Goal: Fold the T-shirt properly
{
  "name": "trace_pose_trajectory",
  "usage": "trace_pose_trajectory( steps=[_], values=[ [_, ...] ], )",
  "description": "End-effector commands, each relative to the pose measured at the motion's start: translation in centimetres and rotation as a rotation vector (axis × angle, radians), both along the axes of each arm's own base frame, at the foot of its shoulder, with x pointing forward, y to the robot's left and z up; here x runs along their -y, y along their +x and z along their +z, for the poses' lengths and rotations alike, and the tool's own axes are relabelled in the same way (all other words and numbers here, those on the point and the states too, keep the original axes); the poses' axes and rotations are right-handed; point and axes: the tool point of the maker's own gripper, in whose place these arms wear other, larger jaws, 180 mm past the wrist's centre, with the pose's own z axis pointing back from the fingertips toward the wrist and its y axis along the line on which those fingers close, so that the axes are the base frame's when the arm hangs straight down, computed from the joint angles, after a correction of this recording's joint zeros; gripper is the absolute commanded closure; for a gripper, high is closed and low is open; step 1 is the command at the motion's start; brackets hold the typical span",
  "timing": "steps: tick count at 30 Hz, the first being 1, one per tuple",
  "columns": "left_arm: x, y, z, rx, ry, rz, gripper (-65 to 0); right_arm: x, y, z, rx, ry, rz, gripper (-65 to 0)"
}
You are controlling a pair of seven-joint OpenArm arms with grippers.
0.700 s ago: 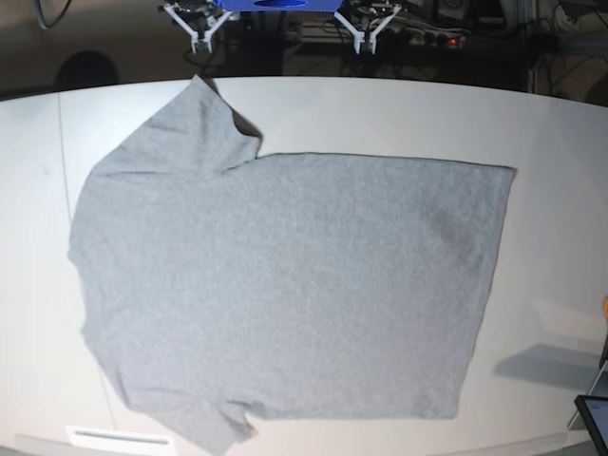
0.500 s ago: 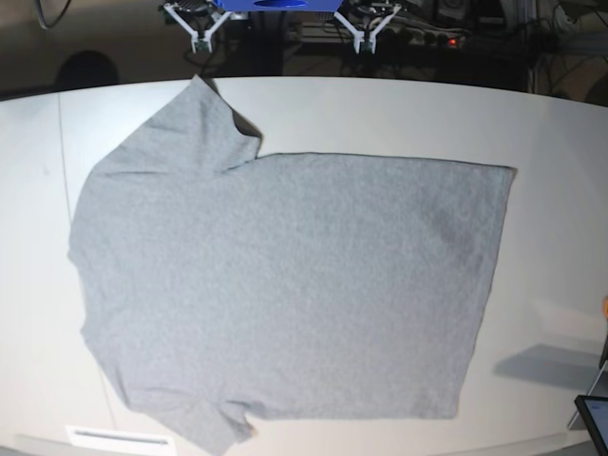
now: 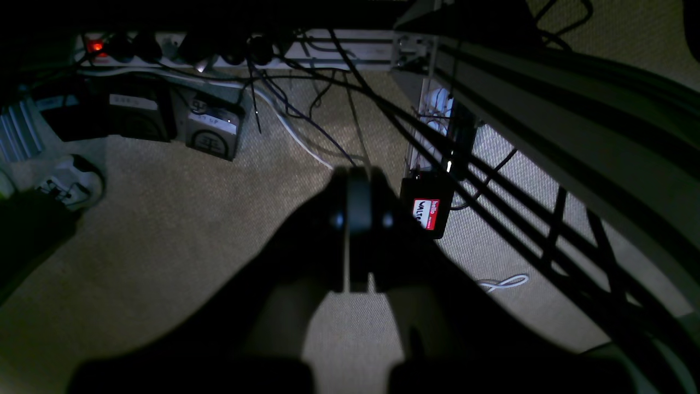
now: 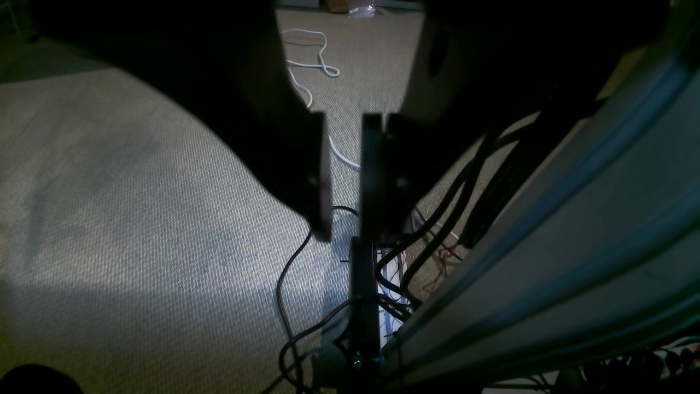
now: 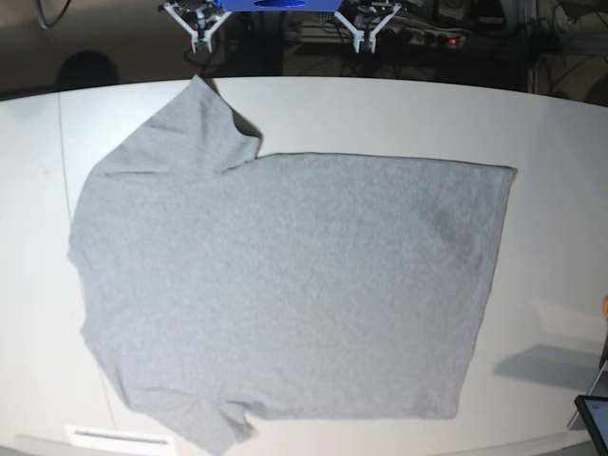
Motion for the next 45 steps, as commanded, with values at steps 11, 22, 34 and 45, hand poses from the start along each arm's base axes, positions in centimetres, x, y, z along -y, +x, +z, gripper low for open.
trace_pose_trajectory(
  steps=[11, 22, 34, 45],
  values=[
    [0.2, -0.1, 0.0, 0.004, 0.0, -0.011, -32.8, -0.3, -0.9, 0.0, -0.039, 0.002, 0.001, -55.6],
    [0.2, -1.1, 0.1, -0.012, 0.0, -0.007, 0.0, -0.3, -1.1, 0.0, -0.045, 0.002, 0.003, -3.2],
    [-2.2, -2.2, 0.6, 0.01, 0.04, -0.028, 0.0, 0.3, -3.2, 0.1, -0.07, -0.006, -0.003, 0.0],
    [-7.3, -3.8, 4.6, 0.139, 0.137, -0.068, 0.0, 1.1, -3.1, 2.9, 0.113, -0.028, -0.025, 0.0]
  ],
)
